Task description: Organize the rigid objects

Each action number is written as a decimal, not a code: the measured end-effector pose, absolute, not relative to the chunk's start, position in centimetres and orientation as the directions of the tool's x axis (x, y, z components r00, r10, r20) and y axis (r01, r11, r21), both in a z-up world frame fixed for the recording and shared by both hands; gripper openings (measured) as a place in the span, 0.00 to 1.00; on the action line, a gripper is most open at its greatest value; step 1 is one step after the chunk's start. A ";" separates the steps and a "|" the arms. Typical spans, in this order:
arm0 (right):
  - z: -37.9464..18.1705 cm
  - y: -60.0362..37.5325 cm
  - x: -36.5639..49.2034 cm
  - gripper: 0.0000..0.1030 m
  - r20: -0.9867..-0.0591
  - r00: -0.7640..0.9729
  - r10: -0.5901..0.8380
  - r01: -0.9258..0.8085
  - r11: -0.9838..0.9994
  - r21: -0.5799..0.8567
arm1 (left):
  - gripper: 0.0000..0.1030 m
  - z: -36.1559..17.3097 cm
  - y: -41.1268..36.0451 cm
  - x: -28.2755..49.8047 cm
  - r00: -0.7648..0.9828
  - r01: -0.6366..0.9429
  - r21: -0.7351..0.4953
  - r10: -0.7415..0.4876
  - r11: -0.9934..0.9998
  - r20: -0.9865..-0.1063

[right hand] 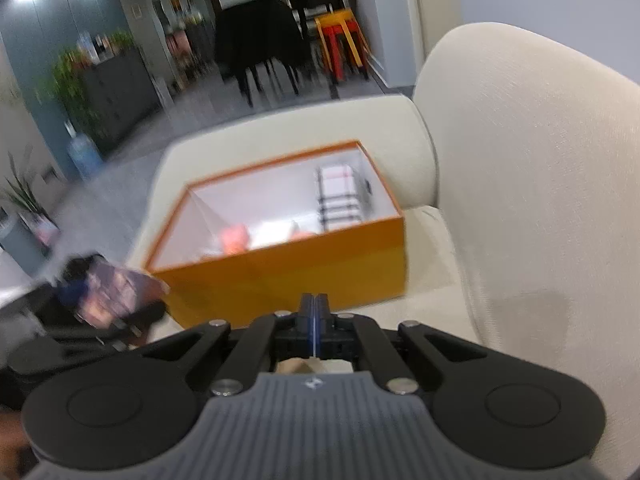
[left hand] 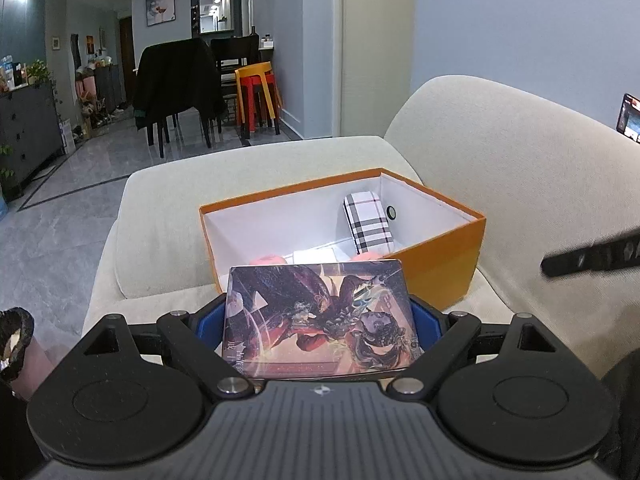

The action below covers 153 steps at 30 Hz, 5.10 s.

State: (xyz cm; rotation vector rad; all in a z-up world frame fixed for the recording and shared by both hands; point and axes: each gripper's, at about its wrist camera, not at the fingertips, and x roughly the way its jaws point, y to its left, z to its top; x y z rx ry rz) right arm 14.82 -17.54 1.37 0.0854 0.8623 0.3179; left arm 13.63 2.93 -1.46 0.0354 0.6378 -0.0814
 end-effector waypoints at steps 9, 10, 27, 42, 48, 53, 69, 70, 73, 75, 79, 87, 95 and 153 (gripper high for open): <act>-3.0 -16.7 14.8 0.44 -0.847 0.431 0.312 -0.345 0.924 0.164 | 1.00 -3.6 3.2 13.7 0.767 0.085 -0.007 -0.070 0.996 -0.638; -3.7 -16.2 14.6 0.44 -0.854 0.417 0.312 -0.359 0.919 0.160 | 1.00 -3.7 3.2 13.8 0.764 0.083 -0.007 -0.068 0.997 -0.642; -11.9 -6.1 18.7 0.68 -0.893 0.359 0.270 -0.650 0.760 -0.032 | 1.00 -4.2 6.4 13.1 0.743 0.022 0.013 -0.008 1.000 -0.669; -11.4 -6.7 18.9 0.57 -0.900 0.349 0.262 -0.632 0.775 -0.019 | 1.00 -4.0 5.8 13.6 0.745 0.048 0.011 -0.028 0.999 -0.667; -7.1 -8.3 18.7 0.57 -0.878 0.393 0.274 -0.604 0.797 -0.022 | 1.00 -2.8 5.1 14.4 0.760 0.066 0.017 -0.039 0.998 -0.649; -3.4 -8.9 18.5 0.57 -0.850 0.440 0.290 -0.600 0.799 -0.039 | 1.00 -1.5 4.6 15.6 0.769 0.088 0.036 -0.045 0.995 -0.638; 2.5 -9.6 22.9 0.57 -0.798 0.525 0.295 -0.576 0.814 -0.078 | 1.00 -1.4 4.5 21.6 0.743 0.124 0.058 -0.054 0.991 -0.668; 2.4 -9.6 23.4 0.57 -0.798 0.526 0.293 -0.573 0.816 -0.078 | 1.00 -1.6 4.5 22.0 0.740 0.126 0.063 -0.051 0.990 -0.670; 1.9 -9.2 25.1 0.57 -0.801 0.528 0.282 -0.560 0.825 -0.078 | 1.00 -2.1 4.3 23.2 0.730 0.135 0.078 -0.046 0.988 -0.682; 1.5 -9.0 26.2 0.57 -0.804 0.527 0.276 -0.553 0.830 -0.078 | 1.00 -2.3 4.2 23.8 0.723 0.141 0.083 -0.045 0.987 -0.690; 0.7 -8.4 27.9 0.57 -0.811 0.522 0.265 -0.548 0.832 -0.081 | 1.00 -2.9 4.5 25.2 0.709 0.141 0.079 -0.045 0.987 -0.704; -0.7 -7.5 29.6 0.57 -0.824 0.509 0.248 -0.532 0.844 -0.074 | 1.00 -3.8 4.7 26.8 0.677 0.129 0.067 -0.039 0.989 -0.735; -2.1 -6.4 31.3 0.57 -0.843 0.482 0.239 -0.522 0.851 -0.057 | 1.00 -5.2 4.7 28.7 0.634 0.136 0.093 -0.015 0.986 -0.773; -8.0 -4.6 39.0 0.67 -0.826 0.479 0.296 -0.316 0.936 0.152 | 1.00 -8.0 6.3 34.4 0.584 0.058 0.114 0.059 0.992 -0.810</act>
